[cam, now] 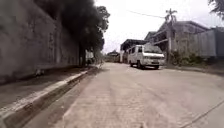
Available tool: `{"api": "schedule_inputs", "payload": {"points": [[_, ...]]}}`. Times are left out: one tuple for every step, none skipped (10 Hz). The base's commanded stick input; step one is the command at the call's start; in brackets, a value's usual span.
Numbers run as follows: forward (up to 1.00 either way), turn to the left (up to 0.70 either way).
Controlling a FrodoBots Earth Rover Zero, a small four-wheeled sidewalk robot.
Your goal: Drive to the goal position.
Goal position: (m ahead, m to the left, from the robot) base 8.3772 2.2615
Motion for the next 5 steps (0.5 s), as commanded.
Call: {"api": "schedule_inputs", "payload": {"points": [[1.0,0.0],[1.0,0.0],[1.0,0.0],[1.0,0.0],[1.0,0.0]]}}
